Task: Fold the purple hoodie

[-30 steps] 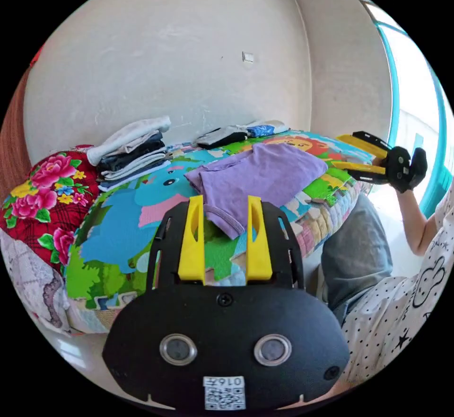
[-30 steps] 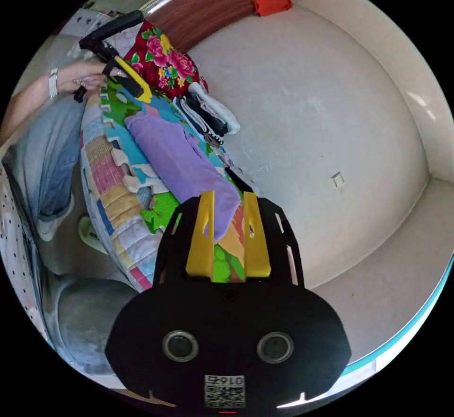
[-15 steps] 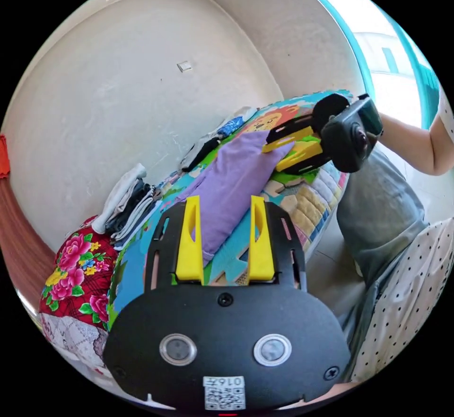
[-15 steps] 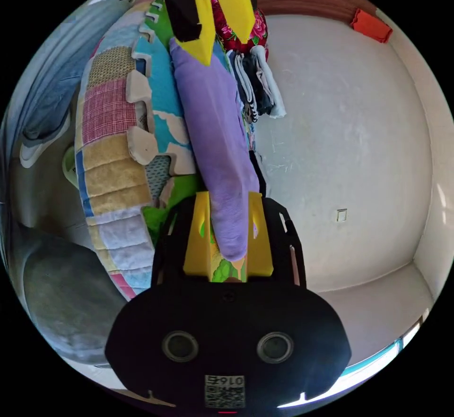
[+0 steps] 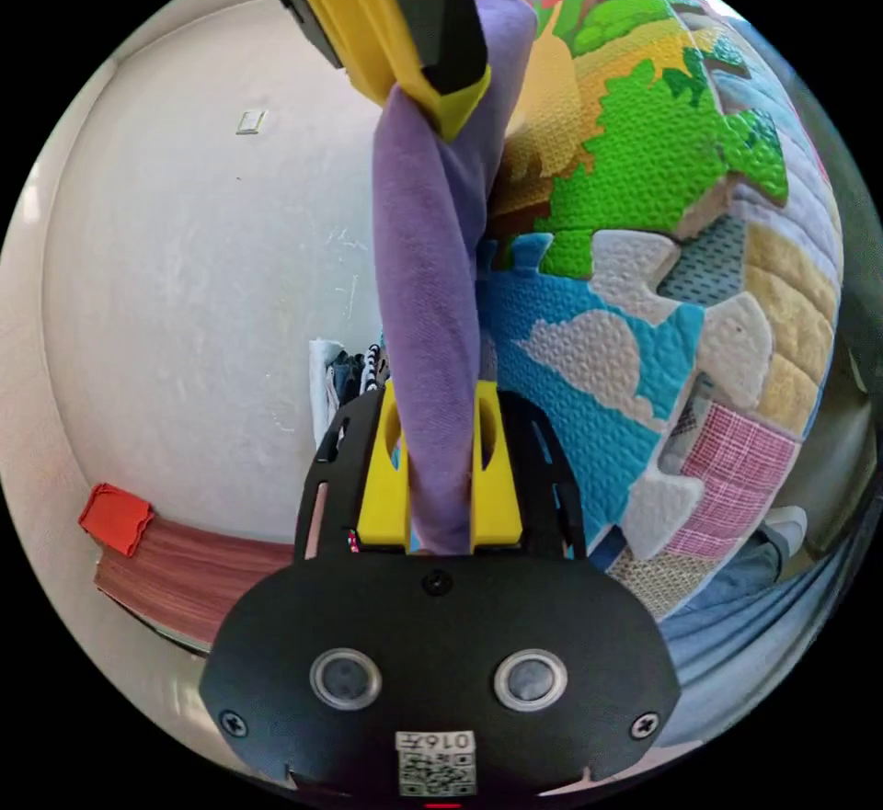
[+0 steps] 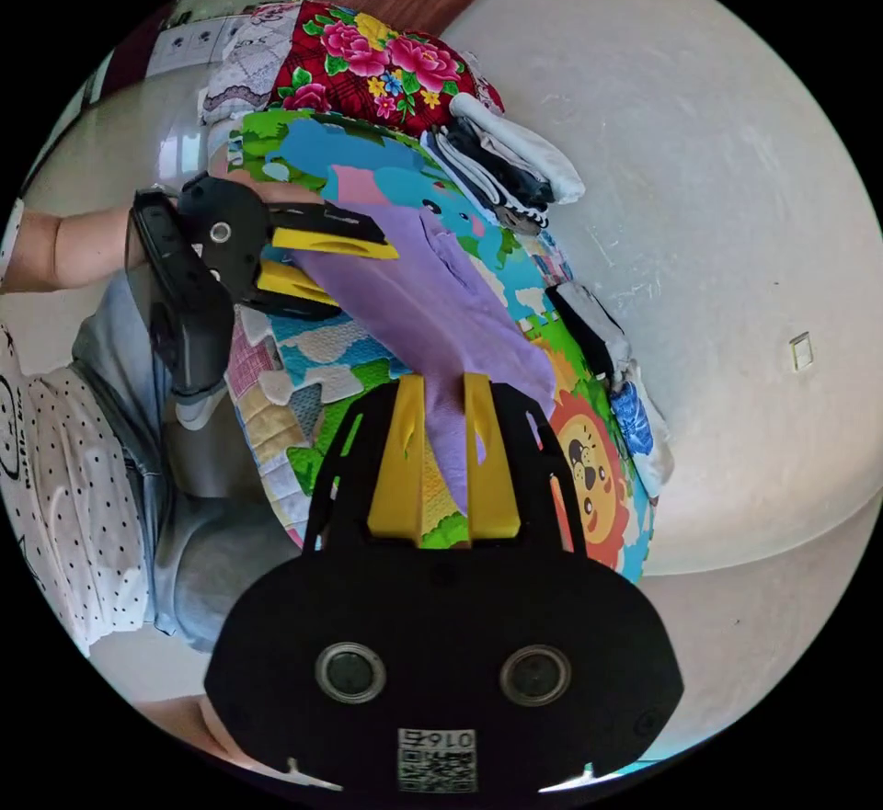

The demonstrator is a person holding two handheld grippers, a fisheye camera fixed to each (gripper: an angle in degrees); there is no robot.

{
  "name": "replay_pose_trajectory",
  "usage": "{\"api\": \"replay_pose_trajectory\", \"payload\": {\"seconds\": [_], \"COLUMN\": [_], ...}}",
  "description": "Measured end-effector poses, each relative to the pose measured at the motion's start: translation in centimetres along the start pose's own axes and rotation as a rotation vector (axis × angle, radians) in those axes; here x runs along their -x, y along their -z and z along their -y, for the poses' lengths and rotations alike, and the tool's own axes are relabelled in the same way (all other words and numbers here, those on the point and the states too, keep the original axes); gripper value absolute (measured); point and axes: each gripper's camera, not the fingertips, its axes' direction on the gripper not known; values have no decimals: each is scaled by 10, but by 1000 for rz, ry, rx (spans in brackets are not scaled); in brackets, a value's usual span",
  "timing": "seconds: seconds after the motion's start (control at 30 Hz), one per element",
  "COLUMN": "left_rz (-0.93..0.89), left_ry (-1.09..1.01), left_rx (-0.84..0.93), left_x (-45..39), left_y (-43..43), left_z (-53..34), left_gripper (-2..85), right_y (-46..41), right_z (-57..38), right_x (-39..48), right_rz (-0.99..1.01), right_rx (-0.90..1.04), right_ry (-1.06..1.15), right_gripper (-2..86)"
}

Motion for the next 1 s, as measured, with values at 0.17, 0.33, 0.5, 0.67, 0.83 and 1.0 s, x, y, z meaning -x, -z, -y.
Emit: {"api": "replay_pose_trajectory", "payload": {"seconds": [0.17,0.33,0.5,0.67,0.83,1.0], "left_rz": [-420,-546,-568,-467,-433,-564], "left_ry": [93,103,27,-160,-64,-168], "left_rx": [-5,13,-17,-70,-109,-99], "left_x": [70,114,118,75,67,73], "left_y": [-27,-54,-58,-31,-33,-17], "left_z": [6,15,-5,-40,-79,-99], "left_gripper": [42,36,41,54,71,47], "right_y": [-22,-39,-93,-59,-30,-10], "right_z": [-1,17,31,36,55,83], "right_x": [24,77,83,98,115,119], "right_rz": [-9,-257,-548,-371,-217,-136], "right_rx": [-36,-40,184,103,81,94], "right_ry": [29,73,65,238,417,530], "right_gripper": [85,137,145,113,107,103]}}
